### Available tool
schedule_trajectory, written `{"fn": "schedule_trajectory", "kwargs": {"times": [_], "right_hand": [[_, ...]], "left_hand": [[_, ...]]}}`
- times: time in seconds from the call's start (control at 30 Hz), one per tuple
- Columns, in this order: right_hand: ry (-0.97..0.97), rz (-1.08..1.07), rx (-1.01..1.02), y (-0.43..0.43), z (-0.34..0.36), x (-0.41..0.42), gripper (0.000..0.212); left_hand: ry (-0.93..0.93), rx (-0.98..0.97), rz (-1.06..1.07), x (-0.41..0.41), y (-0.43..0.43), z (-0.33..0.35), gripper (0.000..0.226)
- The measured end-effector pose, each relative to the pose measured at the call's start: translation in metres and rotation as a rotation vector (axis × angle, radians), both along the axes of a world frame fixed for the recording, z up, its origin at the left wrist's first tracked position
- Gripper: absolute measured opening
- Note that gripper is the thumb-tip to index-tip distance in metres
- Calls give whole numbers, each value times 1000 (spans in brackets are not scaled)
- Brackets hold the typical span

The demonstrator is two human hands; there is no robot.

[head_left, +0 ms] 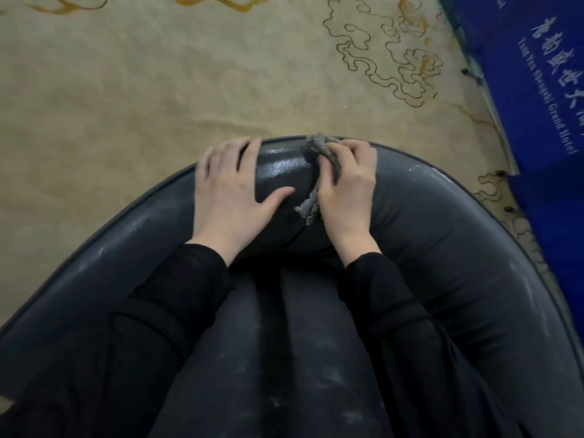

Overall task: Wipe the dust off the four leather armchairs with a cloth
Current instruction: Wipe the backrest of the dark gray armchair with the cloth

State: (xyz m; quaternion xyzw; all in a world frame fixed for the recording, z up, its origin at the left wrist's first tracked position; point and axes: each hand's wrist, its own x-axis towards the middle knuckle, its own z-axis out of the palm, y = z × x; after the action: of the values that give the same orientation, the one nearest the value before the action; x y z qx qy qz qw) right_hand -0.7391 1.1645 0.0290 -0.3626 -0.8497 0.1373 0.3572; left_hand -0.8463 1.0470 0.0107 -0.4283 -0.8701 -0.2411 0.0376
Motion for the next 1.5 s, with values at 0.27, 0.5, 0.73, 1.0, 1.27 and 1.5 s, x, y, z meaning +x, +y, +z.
{"fn": "schedule_trajectory", "kwargs": {"times": [0.27, 0.5, 0.73, 1.0, 1.27, 1.5], "right_hand": [[60, -233, -57, 26, 7, 20, 15], [-176, 145, -17, 37, 19, -19, 17], [-370, -4, -93, 80, 42, 19, 22], [-316, 229, -166, 57, 36, -22, 21], [-315, 74, -194, 70, 40, -3, 21], [-201, 74, -133, 40, 24, -24, 13]], "left_hand": [[71, 3, -43, -2, 14, -11, 84], [55, 48, -51, -3, 13, -14, 82], [41, 71, -48, -4, 13, -16, 82], [37, 87, -43, -4, 13, -17, 82], [26, 104, -36, -5, 12, -17, 84], [23, 112, -44, -5, 13, -18, 83]]}}
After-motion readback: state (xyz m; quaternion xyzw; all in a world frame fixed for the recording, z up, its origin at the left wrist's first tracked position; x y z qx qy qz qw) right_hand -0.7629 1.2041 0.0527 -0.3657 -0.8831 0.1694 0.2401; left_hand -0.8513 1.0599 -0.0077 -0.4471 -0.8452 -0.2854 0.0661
